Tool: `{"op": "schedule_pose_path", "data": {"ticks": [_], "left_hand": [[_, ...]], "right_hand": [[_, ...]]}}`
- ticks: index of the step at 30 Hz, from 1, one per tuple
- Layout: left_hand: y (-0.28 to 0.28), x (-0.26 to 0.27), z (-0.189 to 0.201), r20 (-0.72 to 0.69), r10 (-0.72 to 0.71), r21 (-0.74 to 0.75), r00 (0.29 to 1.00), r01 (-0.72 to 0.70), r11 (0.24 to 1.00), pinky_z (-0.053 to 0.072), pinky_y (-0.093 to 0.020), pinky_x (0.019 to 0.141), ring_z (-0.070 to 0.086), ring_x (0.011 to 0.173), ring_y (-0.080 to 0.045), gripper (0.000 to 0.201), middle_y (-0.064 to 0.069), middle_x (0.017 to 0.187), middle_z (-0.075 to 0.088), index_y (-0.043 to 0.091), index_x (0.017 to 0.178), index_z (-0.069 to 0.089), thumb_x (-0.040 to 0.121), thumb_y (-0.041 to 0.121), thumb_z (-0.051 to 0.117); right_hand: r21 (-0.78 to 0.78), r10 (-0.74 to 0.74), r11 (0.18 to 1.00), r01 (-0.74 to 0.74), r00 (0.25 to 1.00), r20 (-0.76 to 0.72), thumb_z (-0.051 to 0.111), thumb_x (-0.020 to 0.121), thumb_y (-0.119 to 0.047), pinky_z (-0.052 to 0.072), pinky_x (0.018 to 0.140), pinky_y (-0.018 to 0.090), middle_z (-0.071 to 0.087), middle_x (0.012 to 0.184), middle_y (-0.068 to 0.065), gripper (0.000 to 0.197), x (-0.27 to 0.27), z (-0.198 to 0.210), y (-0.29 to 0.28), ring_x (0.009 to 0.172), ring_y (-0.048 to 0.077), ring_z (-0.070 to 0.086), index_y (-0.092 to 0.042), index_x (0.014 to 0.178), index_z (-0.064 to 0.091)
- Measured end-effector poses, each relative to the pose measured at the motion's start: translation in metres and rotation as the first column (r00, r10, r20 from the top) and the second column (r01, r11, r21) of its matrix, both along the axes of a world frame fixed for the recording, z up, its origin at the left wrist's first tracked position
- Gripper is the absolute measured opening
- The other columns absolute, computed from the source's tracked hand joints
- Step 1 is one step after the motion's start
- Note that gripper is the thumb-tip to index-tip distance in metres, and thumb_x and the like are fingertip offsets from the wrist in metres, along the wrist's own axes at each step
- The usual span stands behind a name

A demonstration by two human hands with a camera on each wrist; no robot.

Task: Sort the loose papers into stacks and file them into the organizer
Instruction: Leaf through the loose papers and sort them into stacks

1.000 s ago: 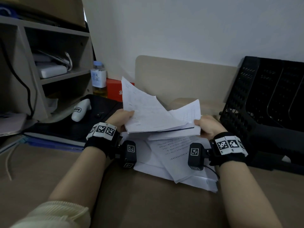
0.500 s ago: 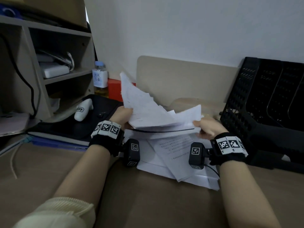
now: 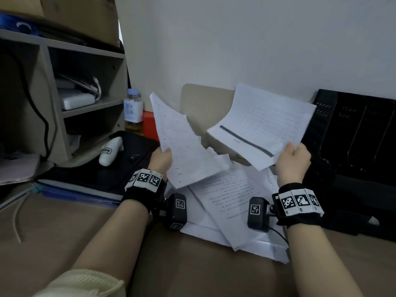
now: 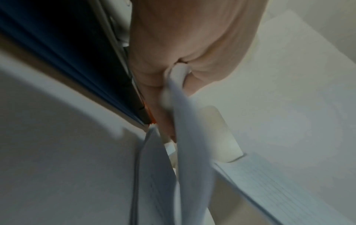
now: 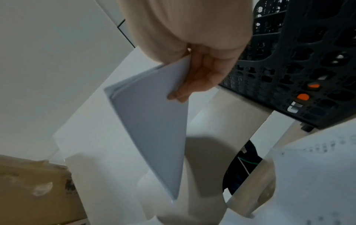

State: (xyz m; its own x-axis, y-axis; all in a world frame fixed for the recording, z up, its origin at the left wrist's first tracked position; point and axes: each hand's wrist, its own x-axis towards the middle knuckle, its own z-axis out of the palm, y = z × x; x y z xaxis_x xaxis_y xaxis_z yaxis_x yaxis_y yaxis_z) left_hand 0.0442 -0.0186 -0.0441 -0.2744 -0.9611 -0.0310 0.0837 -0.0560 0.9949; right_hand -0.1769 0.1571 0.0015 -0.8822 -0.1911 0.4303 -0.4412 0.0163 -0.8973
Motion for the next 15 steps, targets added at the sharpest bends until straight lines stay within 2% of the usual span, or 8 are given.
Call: {"op": "schedule_pose_path", "data": {"ticks": [3,5,8,11,15], "left_hand": [[-0.008,-0.003,-0.010,-0.026,-0.078,0.007,0.997,0.078,0.997,0.048,-0.050,0.101,0.061,0.114,-0.030,0.057,-0.009,0.133,0.060,0.013,0.139,0.048,0.087,0.035,0.052],[-0.007,-0.003,-0.012,-0.066,-0.128,0.018,0.990,0.130,0.991,0.048,-0.051,0.101,0.061,0.115,-0.031,0.056,-0.011,0.133,0.060,0.013,0.140,0.048,0.089,0.036,0.054],[0.011,-0.001,0.002,-0.104,-0.163,0.032,0.981,0.168,0.985,0.047,-0.049,0.102,0.059,0.118,-0.031,0.041,-0.012,0.131,0.060,0.010,0.140,0.047,0.102,0.025,0.047],[0.013,0.000,0.004,-0.098,-0.177,0.030,0.979,0.181,0.983,0.047,-0.050,0.101,0.059,0.117,-0.032,0.038,-0.012,0.130,0.059,0.011,0.140,0.046,0.103,0.021,0.045],[0.008,0.000,0.002,-0.122,-0.180,0.044,0.976,0.186,0.982,0.049,-0.050,0.099,0.061,0.114,-0.031,0.036,-0.012,0.128,0.061,0.013,0.138,0.047,0.102,0.016,0.045]], "right_hand": [[-0.155,0.022,0.988,-0.015,0.999,0.038,0.039,0.099,-0.015,0.048,0.089,0.036,0.061,0.101,0.009,0.027,0.006,0.004,0.001,0.097,0.023,0.058,0.002,0.104,0.059],[-0.210,0.058,0.977,-0.039,0.995,0.083,0.039,0.098,-0.015,0.049,0.087,0.032,0.061,0.100,0.005,0.024,0.008,0.004,-0.001,0.094,0.018,0.058,-0.003,0.103,0.059],[-0.259,0.125,0.962,-0.084,0.981,0.147,0.041,0.096,-0.016,0.053,0.090,0.037,0.064,0.102,0.005,0.018,0.008,0.000,-0.006,0.095,0.019,0.061,-0.010,0.096,0.058],[-0.256,0.178,0.958,-0.126,0.965,0.194,0.042,0.097,-0.017,0.054,0.089,0.039,0.063,0.103,0.006,0.017,0.012,-0.002,-0.011,0.094,0.019,0.061,-0.012,0.090,0.057],[-0.271,0.237,0.948,-0.167,0.939,0.250,0.043,0.095,-0.018,0.053,0.087,0.044,0.066,0.102,0.006,0.020,0.015,-0.006,-0.016,0.097,0.024,0.064,-0.022,0.080,0.055]]}}
